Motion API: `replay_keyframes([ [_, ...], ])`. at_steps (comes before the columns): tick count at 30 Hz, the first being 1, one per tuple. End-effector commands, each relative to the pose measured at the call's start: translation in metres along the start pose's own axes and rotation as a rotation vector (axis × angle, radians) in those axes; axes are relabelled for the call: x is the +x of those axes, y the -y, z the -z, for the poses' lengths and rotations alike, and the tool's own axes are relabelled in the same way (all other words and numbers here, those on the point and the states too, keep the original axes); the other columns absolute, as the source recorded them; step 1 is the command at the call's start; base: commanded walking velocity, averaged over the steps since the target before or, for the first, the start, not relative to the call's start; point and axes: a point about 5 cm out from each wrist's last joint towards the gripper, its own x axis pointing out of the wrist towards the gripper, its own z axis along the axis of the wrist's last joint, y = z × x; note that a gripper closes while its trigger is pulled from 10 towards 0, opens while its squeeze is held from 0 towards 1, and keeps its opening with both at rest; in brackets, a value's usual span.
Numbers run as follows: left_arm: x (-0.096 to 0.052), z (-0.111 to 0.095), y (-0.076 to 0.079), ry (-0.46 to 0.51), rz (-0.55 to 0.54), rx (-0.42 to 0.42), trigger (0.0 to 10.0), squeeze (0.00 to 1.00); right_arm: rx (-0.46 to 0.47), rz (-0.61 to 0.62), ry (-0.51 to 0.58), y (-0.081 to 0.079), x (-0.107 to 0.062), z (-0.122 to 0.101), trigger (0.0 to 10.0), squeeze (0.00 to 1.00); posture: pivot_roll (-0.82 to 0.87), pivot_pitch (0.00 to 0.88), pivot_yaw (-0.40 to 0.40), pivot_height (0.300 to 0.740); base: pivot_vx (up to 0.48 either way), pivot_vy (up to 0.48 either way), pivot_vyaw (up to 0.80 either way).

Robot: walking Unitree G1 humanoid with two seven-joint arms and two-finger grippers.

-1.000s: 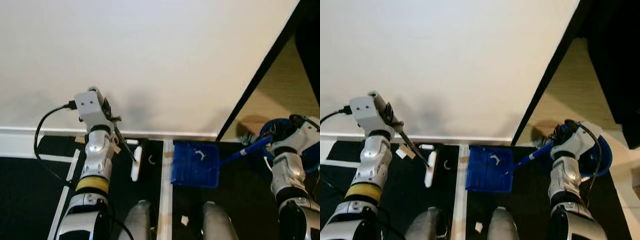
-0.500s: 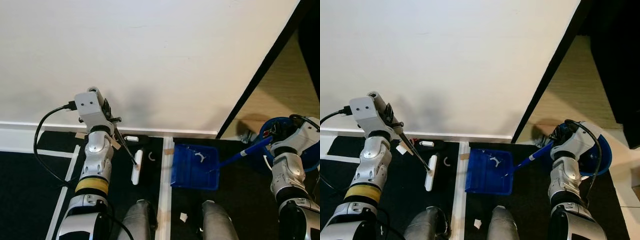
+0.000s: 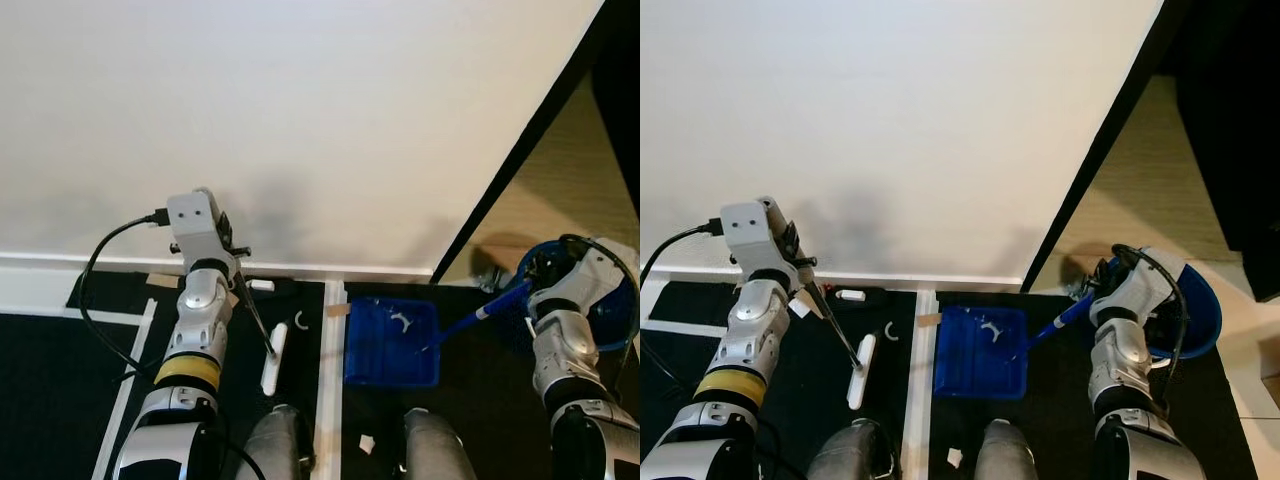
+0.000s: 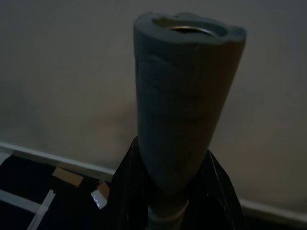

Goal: Sweep floor

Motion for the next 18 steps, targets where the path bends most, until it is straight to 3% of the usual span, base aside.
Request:
replay_keyframes([
  [1, -0.005, 0.014, -0.009, -0.056, -0.041, -0.018, 10.0, 0.0, -0.001, -0.025, 0.018, -0.004, 0.0, -0.002, 10.0, 0.0, 0.02, 0.023, 0.039, 0.74, 0.0, 0.0, 0.0],
  [8, -0.005, 0.019, -0.009, -0.071, -0.044, -0.003, 10.0, 0.0, -0.059, -0.098, 0.004, -0.015, 0.001, 0.0, 10.0, 0.0, 0.03, 0.0, 0.023, 0.74, 0.0, 0.0, 0.0],
  [18, -0.006, 0.03, -0.018, -0.088, -0.112, 0.023, 10.0, 0.0, -0.12, -0.19, -0.112, -0.033, -0.004, 0.02, 10.0, 0.0, 0.05, 0.0, -0.038, 0.74, 0.0, 0.0, 0.0],
])
